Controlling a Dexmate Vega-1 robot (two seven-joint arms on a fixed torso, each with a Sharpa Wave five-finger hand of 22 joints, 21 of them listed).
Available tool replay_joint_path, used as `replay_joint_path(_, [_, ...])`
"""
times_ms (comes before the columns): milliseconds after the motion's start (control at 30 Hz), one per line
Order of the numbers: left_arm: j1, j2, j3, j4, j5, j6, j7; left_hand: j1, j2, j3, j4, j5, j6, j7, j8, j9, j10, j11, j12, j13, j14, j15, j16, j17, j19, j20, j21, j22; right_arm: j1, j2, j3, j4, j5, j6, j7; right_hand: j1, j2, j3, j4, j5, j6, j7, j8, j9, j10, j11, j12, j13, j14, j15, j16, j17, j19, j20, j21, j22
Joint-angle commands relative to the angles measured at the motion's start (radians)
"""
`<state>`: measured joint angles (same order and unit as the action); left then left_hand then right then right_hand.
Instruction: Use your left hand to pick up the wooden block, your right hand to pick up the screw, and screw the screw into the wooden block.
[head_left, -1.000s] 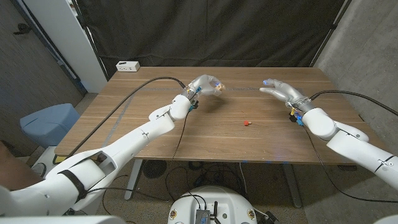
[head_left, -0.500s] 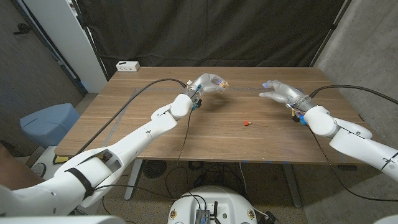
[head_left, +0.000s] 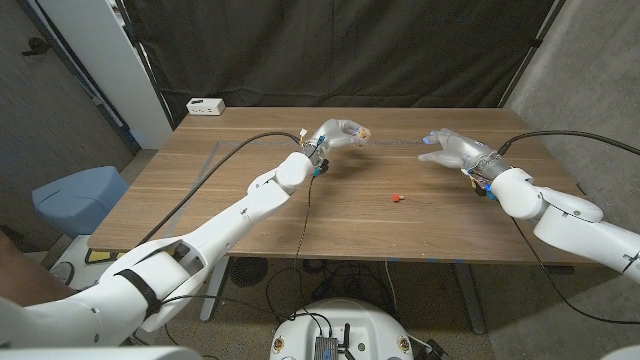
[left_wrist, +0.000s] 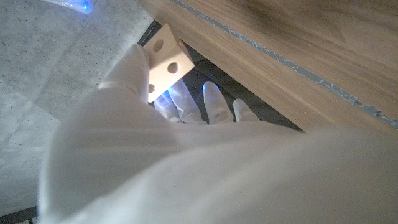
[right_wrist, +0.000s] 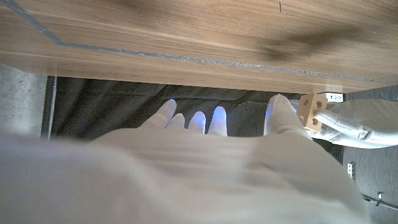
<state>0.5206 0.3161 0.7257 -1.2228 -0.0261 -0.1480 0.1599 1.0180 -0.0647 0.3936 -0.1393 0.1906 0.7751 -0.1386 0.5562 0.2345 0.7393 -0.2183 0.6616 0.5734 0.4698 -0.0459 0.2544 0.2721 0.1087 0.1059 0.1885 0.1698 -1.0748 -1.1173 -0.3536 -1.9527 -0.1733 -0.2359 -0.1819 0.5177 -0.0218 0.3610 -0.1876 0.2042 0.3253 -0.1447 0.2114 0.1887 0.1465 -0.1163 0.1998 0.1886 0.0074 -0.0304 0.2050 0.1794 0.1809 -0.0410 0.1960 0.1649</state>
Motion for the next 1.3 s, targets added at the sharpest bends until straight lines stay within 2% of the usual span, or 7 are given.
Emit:
replay_joint_path(33, [-0.023, -0.040, -0.008, 0.073, -0.108, -0.039, -0.073, -0.004, 0.022, -0.004, 0.001, 0.008, -0.004, -0.001, 0.040, 0.002, 0.010, -0.003, -0.003, 0.003, -0.007, -0.121, -0.005, 0.004, -0.013, 0.006, -0.002, 0.004, -0.018, -0.065, 0.005, -0.048, -0.051, -0.023, 0.040, 0.022, -0.005, 0.009, 0.000, 0.000, 0.005, -0.002, 0.008, 0.004, 0.006, 0.002, -0.003, 0.003, 0.010, -0.046, -0.001, 0.004, 0.014, -0.017, 0.003, 0.002])
replay_joint_path(333, [-0.036, -0.055, -0.010, 0.102, -0.157, -0.044, -0.115, -0.003, 0.026, -0.009, 0.000, 0.012, 0.006, 0.001, 0.045, -0.002, 0.019, -0.003, -0.004, 0.004, -0.001, -0.118, -0.001, 0.006, -0.009, 0.007, 0.002, 0.004, 0.000, -0.099, -0.004, -0.051, -0.078, 0.008, 0.100, 0.055, -0.017, 0.020, 0.000, 0.001, 0.006, -0.015, 0.009, 0.006, -0.012, -0.002, -0.011, 0.004, 0.009, -0.043, -0.004, 0.004, 0.019, -0.015, 0.001, 0.002])
replay_joint_path(467, [-0.034, -0.059, -0.015, 0.090, -0.179, -0.015, -0.121, -0.005, 0.030, -0.012, 0.001, 0.015, 0.014, 0.007, 0.049, -0.003, 0.020, -0.002, -0.005, 0.006, 0.006, -0.112, 0.003, 0.007, 0.008, 0.014, 0.008, 0.005, 0.016, -0.103, -0.015, -0.045, -0.095, 0.022, 0.127, 0.071, -0.023, 0.025, 0.000, 0.001, 0.007, -0.018, 0.011, 0.007, -0.023, -0.007, -0.014, 0.004, 0.007, -0.043, -0.006, 0.005, 0.023, -0.010, 0.001, 0.002])
replay_joint_path(633, [-0.040, -0.066, -0.013, 0.108, -0.197, -0.028, -0.141, -0.004, 0.037, -0.015, 0.000, 0.020, 0.014, 0.011, 0.050, -0.006, 0.022, -0.002, -0.008, 0.006, 0.021, -0.107, 0.011, 0.009, 0.031, 0.016, 0.016, 0.006, 0.033, -0.107, -0.031, -0.047, -0.126, 0.028, 0.159, 0.097, -0.033, 0.033, 0.000, -0.001, 0.016, -0.027, 0.017, 0.010, -0.034, -0.011, -0.016, 0.005, 0.007, -0.043, -0.007, 0.005, 0.033, -0.006, 0.001, 0.003])
replay_joint_path(867, [-0.055, -0.080, -0.010, 0.154, -0.206, -0.063, -0.158, -0.002, 0.041, -0.017, -0.001, 0.024, 0.014, 0.011, 0.050, -0.007, 0.020, -0.002, -0.012, 0.005, 0.023, -0.106, 0.013, 0.010, 0.037, 0.013, 0.017, 0.007, 0.048, -0.110, -0.041, -0.053, -0.152, 0.029, 0.196, 0.116, -0.042, 0.038, 0.000, -0.002, 0.031, -0.025, 0.025, 0.013, -0.039, -0.013, -0.017, 0.005, 0.007, -0.041, -0.007, 0.005, 0.038, 0.000, 0.001, 0.003])
replay_joint_path(1300, [-0.092, -0.110, -0.006, 0.262, -0.218, -0.131, -0.195, -0.002, 0.044, -0.025, -0.003, 0.031, 0.012, 0.006, 0.050, -0.009, 0.010, -0.002, -0.021, 0.004, 0.010, -0.106, 0.008, 0.011, 0.030, 0.011, 0.013, 0.008, 0.115, -0.094, -0.094, -0.064, -0.253, 0.017, 0.308, 0.149, -0.063, 0.047, 0.001, -0.007, 0.046, -0.024, 0.037, 0.018, -0.057, -0.010, -0.019, 0.006, 0.000, -0.028, -0.010, 0.007, 0.039, 0.016, -0.002, 0.003])
